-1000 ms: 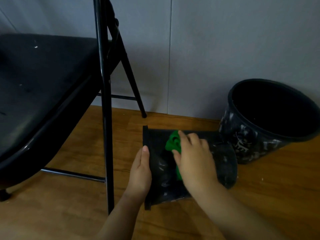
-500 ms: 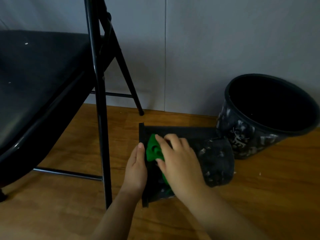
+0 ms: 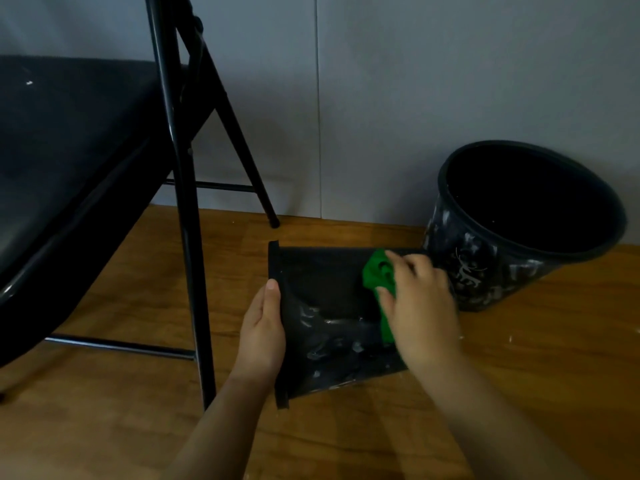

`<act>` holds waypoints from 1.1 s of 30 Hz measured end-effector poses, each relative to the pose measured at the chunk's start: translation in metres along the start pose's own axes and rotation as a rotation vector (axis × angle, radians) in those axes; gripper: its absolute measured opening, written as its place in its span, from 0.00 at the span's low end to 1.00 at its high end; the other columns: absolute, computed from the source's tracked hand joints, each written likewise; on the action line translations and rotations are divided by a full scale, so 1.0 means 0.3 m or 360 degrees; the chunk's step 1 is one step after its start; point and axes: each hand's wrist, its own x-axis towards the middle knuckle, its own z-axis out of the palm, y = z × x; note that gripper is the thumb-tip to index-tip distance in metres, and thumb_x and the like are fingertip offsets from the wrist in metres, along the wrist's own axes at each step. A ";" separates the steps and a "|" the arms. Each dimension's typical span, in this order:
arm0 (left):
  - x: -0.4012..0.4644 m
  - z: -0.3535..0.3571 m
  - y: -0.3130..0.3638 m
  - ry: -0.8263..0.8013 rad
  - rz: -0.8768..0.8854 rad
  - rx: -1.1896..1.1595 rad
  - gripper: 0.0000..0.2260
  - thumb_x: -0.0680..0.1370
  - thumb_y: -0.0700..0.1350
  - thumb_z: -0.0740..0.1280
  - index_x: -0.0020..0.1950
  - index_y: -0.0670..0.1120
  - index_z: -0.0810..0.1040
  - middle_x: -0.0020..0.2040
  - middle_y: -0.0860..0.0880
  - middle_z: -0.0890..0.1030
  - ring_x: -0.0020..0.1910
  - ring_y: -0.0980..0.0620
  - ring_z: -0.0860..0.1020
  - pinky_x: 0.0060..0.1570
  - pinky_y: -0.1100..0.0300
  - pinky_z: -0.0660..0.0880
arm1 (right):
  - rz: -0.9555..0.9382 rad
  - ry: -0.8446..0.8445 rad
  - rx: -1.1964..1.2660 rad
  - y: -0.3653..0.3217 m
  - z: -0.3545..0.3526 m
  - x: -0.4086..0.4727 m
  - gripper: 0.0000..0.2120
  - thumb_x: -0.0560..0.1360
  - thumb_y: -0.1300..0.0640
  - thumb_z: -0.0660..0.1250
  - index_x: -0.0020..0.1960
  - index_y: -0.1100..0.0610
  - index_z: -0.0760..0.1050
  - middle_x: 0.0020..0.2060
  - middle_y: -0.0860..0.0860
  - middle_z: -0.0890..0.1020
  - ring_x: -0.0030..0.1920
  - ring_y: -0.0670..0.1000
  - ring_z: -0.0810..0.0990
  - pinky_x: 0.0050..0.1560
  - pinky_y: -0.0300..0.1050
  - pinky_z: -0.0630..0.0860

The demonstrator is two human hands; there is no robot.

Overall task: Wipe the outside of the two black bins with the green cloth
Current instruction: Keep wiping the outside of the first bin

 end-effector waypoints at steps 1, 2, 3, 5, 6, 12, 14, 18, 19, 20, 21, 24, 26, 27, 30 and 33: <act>-0.002 0.002 -0.002 0.0005 0.0005 0.0009 0.19 0.84 0.58 0.53 0.53 0.48 0.79 0.44 0.48 0.81 0.41 0.53 0.81 0.42 0.61 0.72 | 0.0140 0.0033 -0.0003 0.025 -0.006 0.008 0.28 0.78 0.49 0.63 0.76 0.50 0.61 0.67 0.51 0.67 0.64 0.55 0.68 0.60 0.50 0.71; -0.003 0.004 -0.005 0.0005 0.0006 0.0015 0.20 0.84 0.58 0.53 0.53 0.49 0.79 0.44 0.48 0.82 0.42 0.53 0.81 0.42 0.61 0.73 | 0.0228 0.0061 -0.0004 0.035 -0.008 0.010 0.27 0.78 0.49 0.62 0.76 0.51 0.61 0.67 0.52 0.67 0.63 0.56 0.68 0.60 0.51 0.71; -0.003 0.005 -0.007 0.0006 0.0002 0.0017 0.20 0.83 0.58 0.53 0.53 0.48 0.79 0.43 0.49 0.81 0.42 0.53 0.81 0.43 0.60 0.73 | 0.0234 0.0076 0.0000 0.028 -0.008 0.006 0.27 0.78 0.49 0.63 0.75 0.51 0.61 0.67 0.52 0.68 0.63 0.57 0.68 0.60 0.51 0.71; 0.001 0.004 -0.007 0.0011 -0.0016 0.0013 0.20 0.83 0.58 0.53 0.52 0.48 0.79 0.41 0.50 0.81 0.40 0.53 0.80 0.43 0.59 0.73 | 0.0038 0.0019 0.0078 -0.017 -0.005 -0.011 0.27 0.78 0.49 0.63 0.75 0.50 0.61 0.67 0.50 0.67 0.64 0.55 0.67 0.62 0.50 0.72; 0.002 0.003 -0.007 0.0017 -0.0021 0.0006 0.20 0.83 0.58 0.53 0.51 0.48 0.79 0.40 0.50 0.80 0.40 0.52 0.80 0.43 0.59 0.73 | -0.0113 -0.0019 0.0115 -0.038 -0.002 -0.019 0.28 0.78 0.48 0.63 0.75 0.50 0.61 0.67 0.49 0.67 0.65 0.53 0.67 0.62 0.49 0.72; -0.002 0.005 -0.002 0.0046 -0.0021 0.0007 0.19 0.83 0.59 0.54 0.53 0.50 0.80 0.47 0.47 0.83 0.46 0.49 0.82 0.44 0.58 0.74 | 0.0171 0.0045 0.0001 0.112 -0.021 0.040 0.27 0.78 0.49 0.63 0.75 0.50 0.62 0.66 0.51 0.69 0.63 0.55 0.69 0.61 0.50 0.72; -0.005 0.009 -0.001 0.0056 -0.0030 0.0000 0.19 0.83 0.59 0.53 0.54 0.51 0.79 0.48 0.46 0.82 0.47 0.48 0.81 0.44 0.57 0.74 | 0.0375 0.0101 0.0005 0.131 -0.023 0.031 0.26 0.78 0.50 0.63 0.75 0.51 0.63 0.66 0.53 0.68 0.63 0.57 0.68 0.60 0.52 0.71; -0.005 0.006 0.002 0.0049 -0.0008 0.0013 0.18 0.83 0.58 0.53 0.52 0.50 0.79 0.49 0.44 0.81 0.48 0.46 0.81 0.45 0.57 0.74 | -0.0062 0.0037 0.0065 0.043 -0.002 0.003 0.27 0.77 0.49 0.64 0.74 0.50 0.63 0.66 0.49 0.68 0.63 0.54 0.68 0.61 0.50 0.72; -0.003 0.005 0.000 0.0053 -0.0002 0.0017 0.18 0.83 0.58 0.54 0.51 0.50 0.79 0.49 0.43 0.81 0.49 0.45 0.81 0.46 0.56 0.75 | -0.0162 0.0011 0.0051 0.045 -0.002 0.012 0.27 0.77 0.49 0.64 0.74 0.50 0.63 0.65 0.49 0.68 0.63 0.54 0.68 0.61 0.50 0.72; -0.001 0.004 -0.002 0.0057 0.0004 0.0021 0.18 0.83 0.59 0.54 0.51 0.51 0.79 0.49 0.43 0.82 0.49 0.45 0.81 0.47 0.55 0.76 | -0.0159 -0.0004 0.0028 0.065 -0.007 0.030 0.27 0.77 0.49 0.64 0.74 0.50 0.63 0.65 0.49 0.69 0.63 0.54 0.68 0.61 0.50 0.72; 0.001 0.005 -0.003 0.0062 0.0006 0.0029 0.18 0.83 0.59 0.54 0.50 0.51 0.80 0.49 0.44 0.82 0.49 0.45 0.81 0.49 0.54 0.76 | -0.0059 -0.0002 0.0007 0.095 -0.013 0.050 0.26 0.78 0.49 0.63 0.75 0.50 0.63 0.65 0.50 0.69 0.63 0.54 0.68 0.61 0.50 0.71; 0.001 0.007 -0.009 0.0069 -0.0005 0.0024 0.19 0.83 0.60 0.54 0.51 0.52 0.80 0.48 0.46 0.83 0.49 0.46 0.82 0.50 0.52 0.78 | 0.0355 0.0086 0.0017 0.172 -0.026 0.065 0.26 0.78 0.51 0.63 0.74 0.52 0.63 0.66 0.53 0.69 0.63 0.58 0.68 0.60 0.53 0.70; -0.003 0.009 -0.007 0.0069 0.0001 0.0028 0.19 0.83 0.59 0.53 0.52 0.51 0.80 0.48 0.46 0.82 0.48 0.48 0.81 0.47 0.56 0.76 | 0.0393 0.0126 0.0028 0.150 -0.019 0.037 0.26 0.78 0.50 0.63 0.74 0.52 0.63 0.66 0.53 0.68 0.63 0.58 0.67 0.60 0.53 0.71; -0.005 0.009 -0.005 0.0068 0.0010 0.0029 0.19 0.83 0.59 0.53 0.52 0.50 0.79 0.47 0.46 0.82 0.47 0.48 0.81 0.45 0.57 0.75 | 0.0332 0.0133 0.0067 0.125 -0.010 0.021 0.26 0.78 0.50 0.63 0.74 0.51 0.63 0.65 0.52 0.68 0.63 0.57 0.68 0.60 0.52 0.72; -0.011 0.010 0.004 0.0066 0.0031 0.0026 0.19 0.83 0.58 0.53 0.51 0.49 0.79 0.44 0.47 0.80 0.45 0.50 0.80 0.41 0.59 0.71 | 0.0028 0.0067 0.0084 0.098 0.001 0.012 0.27 0.78 0.48 0.64 0.74 0.51 0.63 0.64 0.50 0.68 0.63 0.54 0.68 0.61 0.49 0.72; -0.016 0.012 0.006 0.0062 0.0037 0.0045 0.19 0.84 0.58 0.52 0.51 0.50 0.79 0.44 0.49 0.81 0.42 0.54 0.80 0.40 0.62 0.71 | 0.0186 0.0055 0.0044 0.174 -0.014 0.069 0.25 0.78 0.49 0.63 0.74 0.52 0.64 0.64 0.52 0.69 0.62 0.56 0.68 0.60 0.51 0.71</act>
